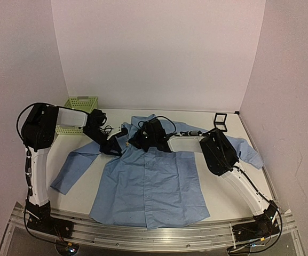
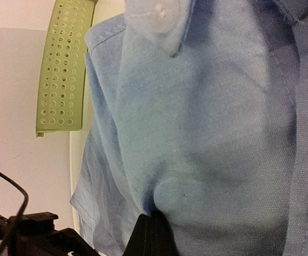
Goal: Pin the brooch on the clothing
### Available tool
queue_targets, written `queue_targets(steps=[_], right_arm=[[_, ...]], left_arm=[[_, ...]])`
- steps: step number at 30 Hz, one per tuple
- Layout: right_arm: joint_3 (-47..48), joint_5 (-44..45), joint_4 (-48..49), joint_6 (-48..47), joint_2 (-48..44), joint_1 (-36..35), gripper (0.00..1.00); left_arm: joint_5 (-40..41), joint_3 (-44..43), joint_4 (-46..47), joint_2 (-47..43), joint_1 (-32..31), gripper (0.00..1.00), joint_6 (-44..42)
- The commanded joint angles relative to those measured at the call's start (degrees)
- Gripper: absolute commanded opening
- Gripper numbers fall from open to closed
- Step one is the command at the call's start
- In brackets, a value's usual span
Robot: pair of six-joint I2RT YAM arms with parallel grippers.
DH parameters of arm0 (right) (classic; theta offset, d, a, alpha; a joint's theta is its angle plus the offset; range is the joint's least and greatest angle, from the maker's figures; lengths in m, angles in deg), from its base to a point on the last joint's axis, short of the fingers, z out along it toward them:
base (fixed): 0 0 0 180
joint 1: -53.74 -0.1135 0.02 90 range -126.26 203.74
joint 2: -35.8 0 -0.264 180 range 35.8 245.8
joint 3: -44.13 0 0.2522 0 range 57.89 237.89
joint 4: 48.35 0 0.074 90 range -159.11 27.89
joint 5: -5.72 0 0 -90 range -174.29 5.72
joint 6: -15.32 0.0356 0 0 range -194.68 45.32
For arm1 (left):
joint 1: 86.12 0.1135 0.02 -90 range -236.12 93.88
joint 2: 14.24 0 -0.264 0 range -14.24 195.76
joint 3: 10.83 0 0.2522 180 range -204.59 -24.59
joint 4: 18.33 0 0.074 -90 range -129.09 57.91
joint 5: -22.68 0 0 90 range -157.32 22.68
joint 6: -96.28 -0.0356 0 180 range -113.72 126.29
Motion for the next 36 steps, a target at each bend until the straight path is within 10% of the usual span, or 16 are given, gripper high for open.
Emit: queue_targets(steps=[1, 14, 36], right_arm=[[-1.1, 2.1, -8.7, 3.3, 2.5, 0.7, 0.0], [-2.8, -1.1, -6.3, -3.8, -0.1, 1.6, 0.0], [1.7, -5.3, -2.2, -4.8, 4.1, 3.1, 0.0]], left_arm=[[-7.0, -8.7, -6.9, 1.4, 1.9, 0.35, -2.1], [5.5, -10.1, 13.5, 7.6, 0.9, 0.38, 4.3], [1.3, -6.6, 15.8, 8.5, -1.0, 0.45, -5.6]])
